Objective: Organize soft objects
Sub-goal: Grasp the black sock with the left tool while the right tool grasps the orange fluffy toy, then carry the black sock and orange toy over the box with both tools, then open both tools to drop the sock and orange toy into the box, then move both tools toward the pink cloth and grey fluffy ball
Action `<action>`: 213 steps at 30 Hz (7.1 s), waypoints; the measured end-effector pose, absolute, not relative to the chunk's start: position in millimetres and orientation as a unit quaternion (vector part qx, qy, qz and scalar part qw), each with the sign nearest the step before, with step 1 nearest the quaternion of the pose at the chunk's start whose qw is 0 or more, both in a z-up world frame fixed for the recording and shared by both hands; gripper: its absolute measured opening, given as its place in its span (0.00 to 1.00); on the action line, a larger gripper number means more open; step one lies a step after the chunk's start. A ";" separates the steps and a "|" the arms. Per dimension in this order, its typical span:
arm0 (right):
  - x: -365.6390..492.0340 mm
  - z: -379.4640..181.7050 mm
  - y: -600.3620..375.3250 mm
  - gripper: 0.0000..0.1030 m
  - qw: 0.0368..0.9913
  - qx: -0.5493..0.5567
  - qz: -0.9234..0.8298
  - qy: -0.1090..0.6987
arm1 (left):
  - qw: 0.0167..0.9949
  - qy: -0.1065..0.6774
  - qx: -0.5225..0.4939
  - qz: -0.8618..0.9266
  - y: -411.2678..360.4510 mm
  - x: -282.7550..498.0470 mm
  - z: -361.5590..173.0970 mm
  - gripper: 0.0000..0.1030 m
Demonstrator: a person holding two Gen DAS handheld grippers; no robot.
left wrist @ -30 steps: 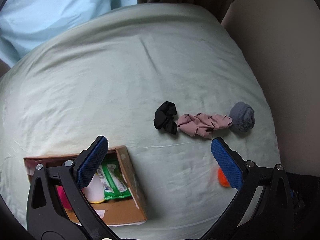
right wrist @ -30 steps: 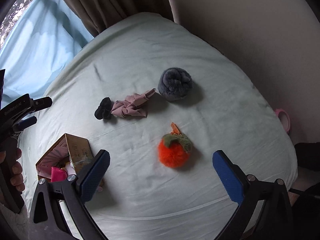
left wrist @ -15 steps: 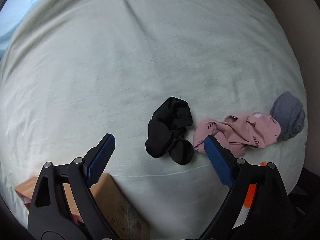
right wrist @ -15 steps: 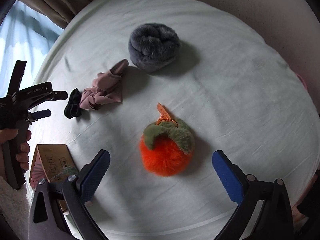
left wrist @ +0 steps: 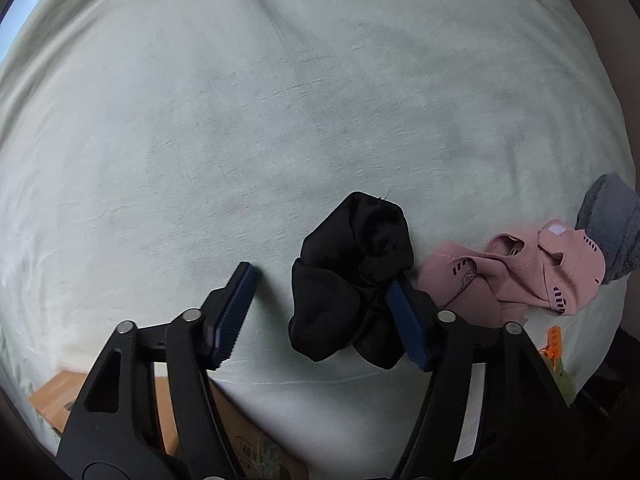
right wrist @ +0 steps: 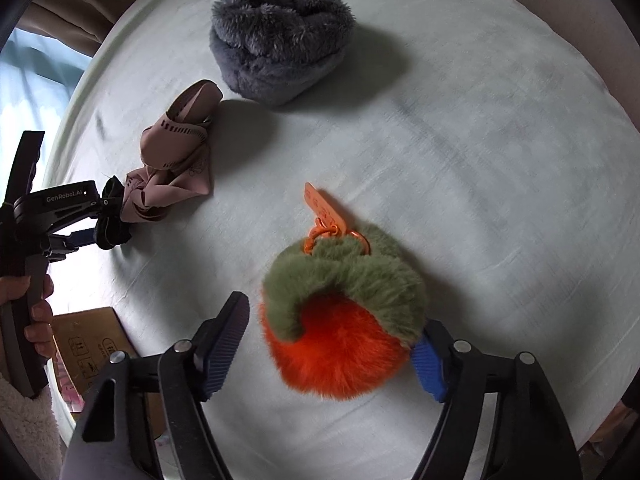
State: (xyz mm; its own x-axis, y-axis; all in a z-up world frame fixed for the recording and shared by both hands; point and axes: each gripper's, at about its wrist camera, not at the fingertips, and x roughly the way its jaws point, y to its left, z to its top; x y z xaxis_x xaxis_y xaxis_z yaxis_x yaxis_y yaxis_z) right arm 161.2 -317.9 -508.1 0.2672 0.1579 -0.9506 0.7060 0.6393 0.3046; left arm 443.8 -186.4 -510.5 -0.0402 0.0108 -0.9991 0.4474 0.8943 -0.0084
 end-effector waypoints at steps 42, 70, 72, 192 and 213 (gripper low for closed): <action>136.2 -324.6 -297.8 0.34 0.821 0.283 -0.139 0.475 | 0.769 0.595 0.060 -0.227 -125.0 333.0 -269.9 0.20; 169.4 -202.9 -44.5 0.34 0.880 0.145 0.046 0.451 | 0.829 0.540 -0.064 -0.129 189.0 237.1 -197.0 0.20; 180.9 -212.6 -27.8 0.34 0.874 0.142 0.051 0.462 | 0.823 0.551 -0.062 -0.122 205.3 244.4 -211.9 0.20; 108.6 -159.6 -324.3 0.96 0.913 0.092 -0.055 0.394 | 0.877 0.458 -0.084 -0.122 -64.0 160.1 -182.5 1.00; 251.3 -350.9 -415.5 0.96 0.845 0.164 -0.047 0.506 | 0.768 0.608 -0.173 -0.102 -203.0 324.5 -407.6 1.00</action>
State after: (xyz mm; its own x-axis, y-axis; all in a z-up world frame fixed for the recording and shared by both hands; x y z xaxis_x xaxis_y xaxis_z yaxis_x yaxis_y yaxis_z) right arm 251.3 -415.5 -350.9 0.4827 0.0870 -0.8714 0.2456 0.9417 0.2301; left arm 324.5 -203.0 -407.6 0.2390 -0.3673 -0.8989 -0.0541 0.9192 -0.3900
